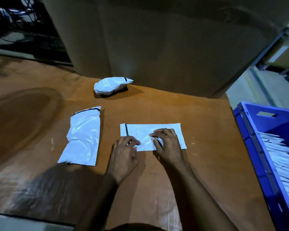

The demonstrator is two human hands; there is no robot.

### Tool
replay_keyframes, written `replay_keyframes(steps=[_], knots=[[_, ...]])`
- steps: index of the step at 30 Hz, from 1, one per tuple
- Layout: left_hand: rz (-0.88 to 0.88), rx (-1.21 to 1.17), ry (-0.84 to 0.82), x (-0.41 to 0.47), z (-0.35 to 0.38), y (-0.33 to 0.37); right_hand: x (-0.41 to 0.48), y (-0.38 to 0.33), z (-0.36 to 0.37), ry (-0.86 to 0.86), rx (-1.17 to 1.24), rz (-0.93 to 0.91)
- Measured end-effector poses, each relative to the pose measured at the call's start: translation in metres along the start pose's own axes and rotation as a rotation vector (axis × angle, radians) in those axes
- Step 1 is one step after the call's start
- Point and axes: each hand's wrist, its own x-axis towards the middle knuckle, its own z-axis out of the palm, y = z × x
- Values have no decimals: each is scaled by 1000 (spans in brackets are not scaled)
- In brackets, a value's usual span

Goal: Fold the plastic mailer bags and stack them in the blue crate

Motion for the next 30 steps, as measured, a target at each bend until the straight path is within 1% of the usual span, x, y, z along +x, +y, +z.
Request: replay_keyframes(steps=[2, 4, 6, 8, 10, 14, 17, 19, 20, 23, 25, 27, 28, 30], knots=[[-19, -99, 35, -2, 2, -10, 13, -1, -1, -41, 0, -48], [-37, -146, 50, 3, 3, -15, 33, -12, -2, -116, 9, -140], [-37, -161, 72, 3, 4, -16, 50, -25, 3, -248, -29, -265], [-32, -156, 99, 0, 5, -18, 59, -34, 14, -386, -116, -381], [-38, -138, 110, -3, 9, -22, 62, -31, 23, -487, -183, -427], [-27, -120, 151, -6, 10, -22, 61, -23, 29, -516, -302, -473], [-53, -131, 168, -6, 9, -19, 64, -24, 30, -552, -308, -470], [-47, -129, 167, -3, 7, -17, 66, -22, 29, -545, -250, -438], [-49, -129, 161, -2, 6, -16, 66, -20, 27, -511, -185, -389], [-49, -71, 134, 6, 4, -11, 54, -12, 14, -309, -56, -155], [-47, -1, 130, 15, 8, -3, 41, -1, -1, -234, -83, -51], [-8, 47, 114, 27, 20, 4, 31, 7, -12, -229, -145, -38], [24, 58, 71, 32, 26, 7, 26, 9, -15, -249, -167, -39], [62, 142, -67, 40, 40, 8, 17, 10, -14, -311, -212, -29]])
